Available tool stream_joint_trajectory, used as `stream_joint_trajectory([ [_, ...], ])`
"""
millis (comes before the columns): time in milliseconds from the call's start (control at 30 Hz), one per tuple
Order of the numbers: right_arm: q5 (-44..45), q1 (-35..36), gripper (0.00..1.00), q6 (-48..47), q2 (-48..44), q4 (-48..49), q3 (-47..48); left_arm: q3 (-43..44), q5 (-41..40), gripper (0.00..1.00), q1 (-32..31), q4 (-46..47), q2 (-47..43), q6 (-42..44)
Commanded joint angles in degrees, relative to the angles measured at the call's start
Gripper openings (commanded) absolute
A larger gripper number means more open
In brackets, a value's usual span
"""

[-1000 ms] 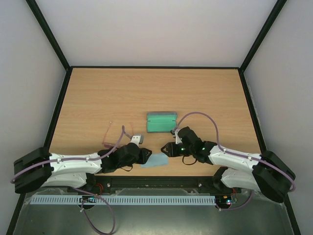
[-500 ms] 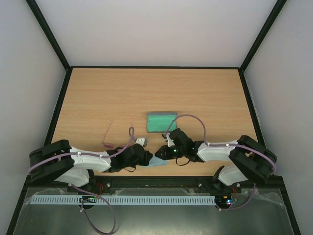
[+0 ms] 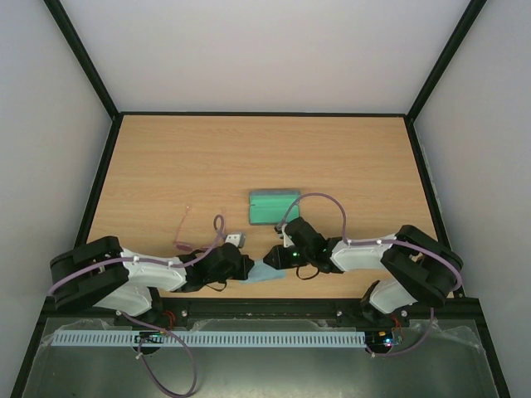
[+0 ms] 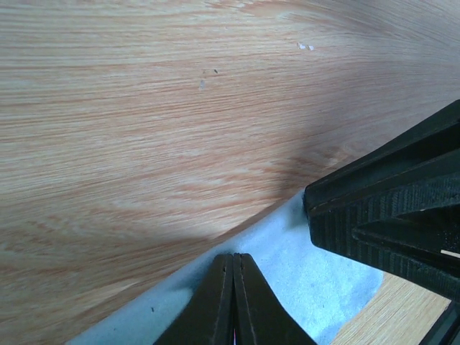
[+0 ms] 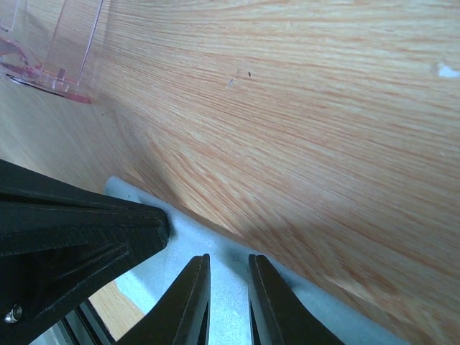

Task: Organize the sunglasses
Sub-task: Adjust the glasses cleaning cloth at the center of the board.

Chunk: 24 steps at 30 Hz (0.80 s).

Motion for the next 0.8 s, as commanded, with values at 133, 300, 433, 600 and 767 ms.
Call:
stream_joint_trajectory([
  [133, 3.2, -1.4, 0.17, -1.1, -3.1, -3.3, -1.3, -2.1, -0.8, 0.02, 0.7, -0.4, -2.4, -0.1],
  [300, 4.7, -2.2, 0.18, -1.6, -6.4, -6.0, -2.3, -3.3, -1.1, 0.03, 1.0, -0.5, -3.4, -0.4],
  [433, 5.5, -2.7, 0.19, -2.1, -7.6, -7.4, -3.1, -3.9, -1.1, 0.02, 1.1, -0.5, -3.9, -0.6],
  [600, 5.4, -3.4, 0.19, -2.1, -7.6, -7.0, -4.8, -4.0, -1.1, 0.03, 1.1, -0.8, -5.1, -0.5],
  [767, 6.3, -3.5, 0.19, -2.0, -8.5, -7.2, -6.0, -4.0, -1.3, 0.10, 1.1, -1.7, -6.1, -0.2],
])
